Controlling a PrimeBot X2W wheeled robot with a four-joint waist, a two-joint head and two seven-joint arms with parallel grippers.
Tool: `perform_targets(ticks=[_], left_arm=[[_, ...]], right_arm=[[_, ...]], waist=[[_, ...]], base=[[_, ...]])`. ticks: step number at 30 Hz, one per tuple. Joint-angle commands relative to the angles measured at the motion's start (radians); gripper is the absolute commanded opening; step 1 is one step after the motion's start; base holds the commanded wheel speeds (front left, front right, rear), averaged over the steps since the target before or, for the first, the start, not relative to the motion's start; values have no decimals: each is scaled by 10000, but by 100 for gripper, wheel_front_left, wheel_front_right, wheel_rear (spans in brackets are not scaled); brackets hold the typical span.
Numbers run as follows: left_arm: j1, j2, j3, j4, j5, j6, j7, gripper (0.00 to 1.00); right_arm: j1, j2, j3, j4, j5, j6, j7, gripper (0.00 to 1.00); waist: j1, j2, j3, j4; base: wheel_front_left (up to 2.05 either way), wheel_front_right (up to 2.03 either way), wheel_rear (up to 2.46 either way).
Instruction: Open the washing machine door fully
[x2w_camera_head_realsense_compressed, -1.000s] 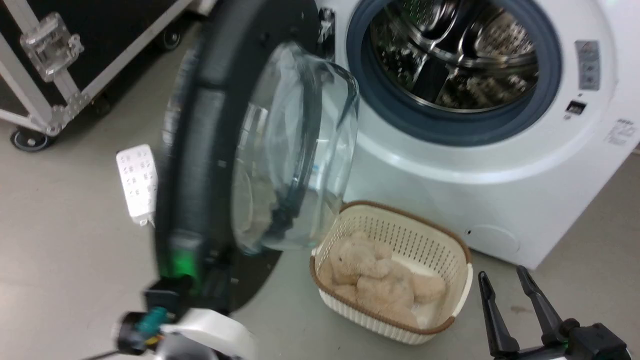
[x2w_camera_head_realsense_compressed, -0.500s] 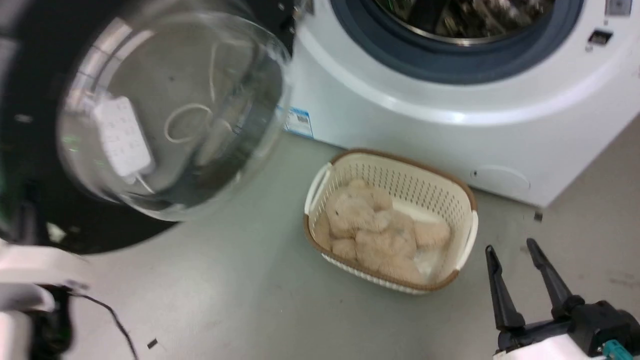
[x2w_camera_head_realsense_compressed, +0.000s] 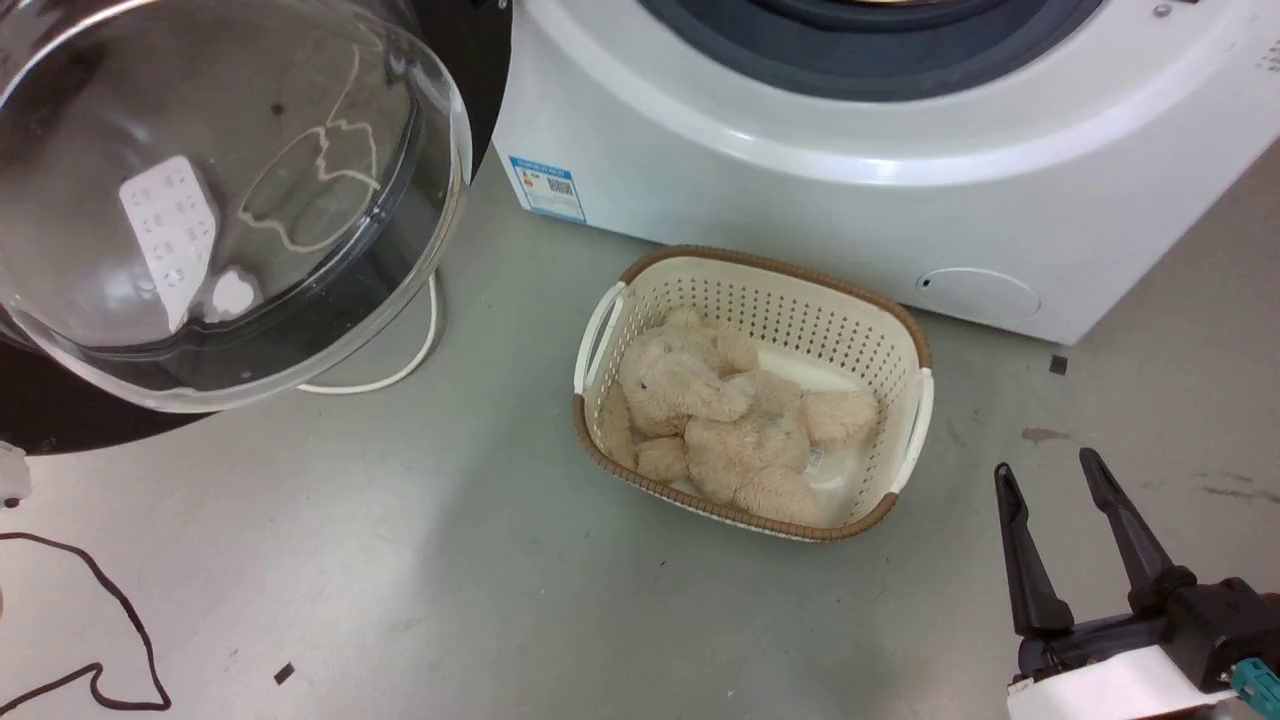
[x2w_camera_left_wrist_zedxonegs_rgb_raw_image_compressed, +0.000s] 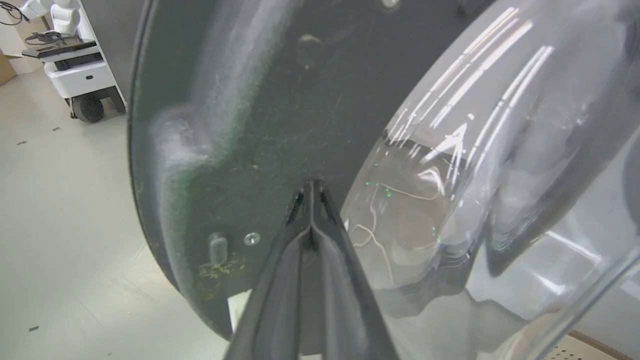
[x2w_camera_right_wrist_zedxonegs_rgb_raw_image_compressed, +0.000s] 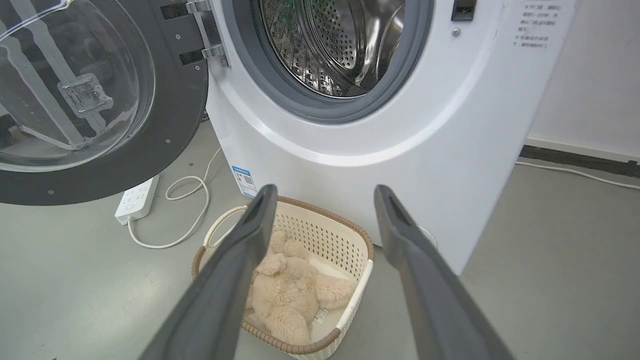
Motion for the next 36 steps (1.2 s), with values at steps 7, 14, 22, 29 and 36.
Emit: perform_targets(ticks=[7, 14, 22, 29, 36], left_arm=[[-6, -123, -500, 33, 459, -179, -712, 0], [990, -896, -1290, -1440, 1070, -34, -1183, 0], [2481, -1846, -2428, -3605, 1689, 515, -1061, 0], [3675, -2521, -3392, -3904, 2103, 893, -986, 15], [4291, -2905, -4102, -3669, 2555, 973, -1229, 100]], right_arm=[[-32, 76, -159, 177, 43, 6, -86, 100], [91, 223, -459, 185, 37, 6, -167, 100], [308, 326, -550, -267, 8, 6, -191, 100], [794, 366, -451, -445, 74, 6, -193, 100], [1188, 371, -387, -529, 304, 6, -194, 100]], waist=[[-2, 0, -743, -141], [-2, 0, -1752, -563], [-2, 0, -2538, -1508], [-2, 0, -3117, -2217], [-2, 0, -3361, -2514]], base=[[0, 0, 0], [0, 0, 0], [0, 0, 0], [0, 0, 0], [0, 0, 0]])
